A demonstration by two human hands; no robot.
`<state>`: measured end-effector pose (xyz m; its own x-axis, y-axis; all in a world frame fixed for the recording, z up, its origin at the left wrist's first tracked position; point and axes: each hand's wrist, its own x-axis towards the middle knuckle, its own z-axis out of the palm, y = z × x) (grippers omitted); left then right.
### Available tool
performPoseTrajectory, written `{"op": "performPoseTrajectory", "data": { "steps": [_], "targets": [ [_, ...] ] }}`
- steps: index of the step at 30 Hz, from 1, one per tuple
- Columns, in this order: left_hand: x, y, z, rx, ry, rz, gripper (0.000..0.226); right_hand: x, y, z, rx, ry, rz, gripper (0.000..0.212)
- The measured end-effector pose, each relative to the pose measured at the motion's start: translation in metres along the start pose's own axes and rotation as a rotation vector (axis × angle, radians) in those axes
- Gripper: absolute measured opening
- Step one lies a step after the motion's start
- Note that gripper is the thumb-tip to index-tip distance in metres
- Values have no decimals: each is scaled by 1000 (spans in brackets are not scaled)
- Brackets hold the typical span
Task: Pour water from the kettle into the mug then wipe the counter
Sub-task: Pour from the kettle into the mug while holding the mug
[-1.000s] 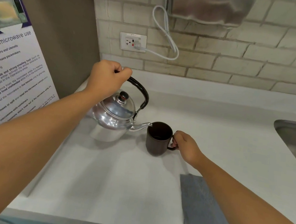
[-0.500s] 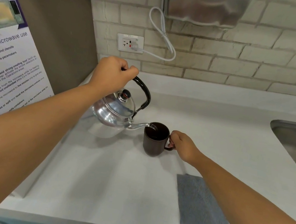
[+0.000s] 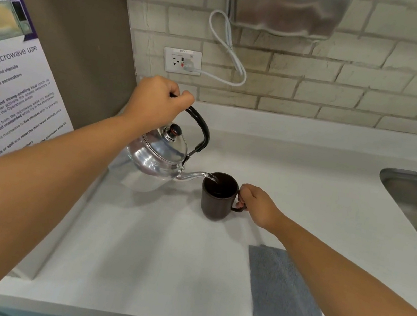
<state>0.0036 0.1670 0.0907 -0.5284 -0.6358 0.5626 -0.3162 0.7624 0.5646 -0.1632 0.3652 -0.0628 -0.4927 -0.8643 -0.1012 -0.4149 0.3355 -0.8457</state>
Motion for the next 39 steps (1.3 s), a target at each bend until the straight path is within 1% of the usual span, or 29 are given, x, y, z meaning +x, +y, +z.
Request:
{"op": "performPoseTrajectory", "data": {
  "steps": [16, 22, 27, 32, 37, 39],
  "targets": [
    [4, 4, 0, 24, -23, 29, 42, -3, -4, -1, 7, -2, 15, 31],
    [2, -4, -4, -46, -11, -9, 39, -3, -2, -1, -5, 3, 13, 30],
    [-6, -18, -1, -113, 23, -109, 40, -4, -2, -1, -21, 15, 7, 32],
    [-11, -30, -1, -241, 54, -223, 41, -4, -4, -2, -45, 12, -4, 32],
    [-11, -43, 1, -325, 95, -302, 42, -4, -9, -7, -47, -26, -13, 32],
    [-10, -48, 1, -354, 131, -361, 42, -4, -10, -9, -54, -47, -5, 32]
  ]
}}
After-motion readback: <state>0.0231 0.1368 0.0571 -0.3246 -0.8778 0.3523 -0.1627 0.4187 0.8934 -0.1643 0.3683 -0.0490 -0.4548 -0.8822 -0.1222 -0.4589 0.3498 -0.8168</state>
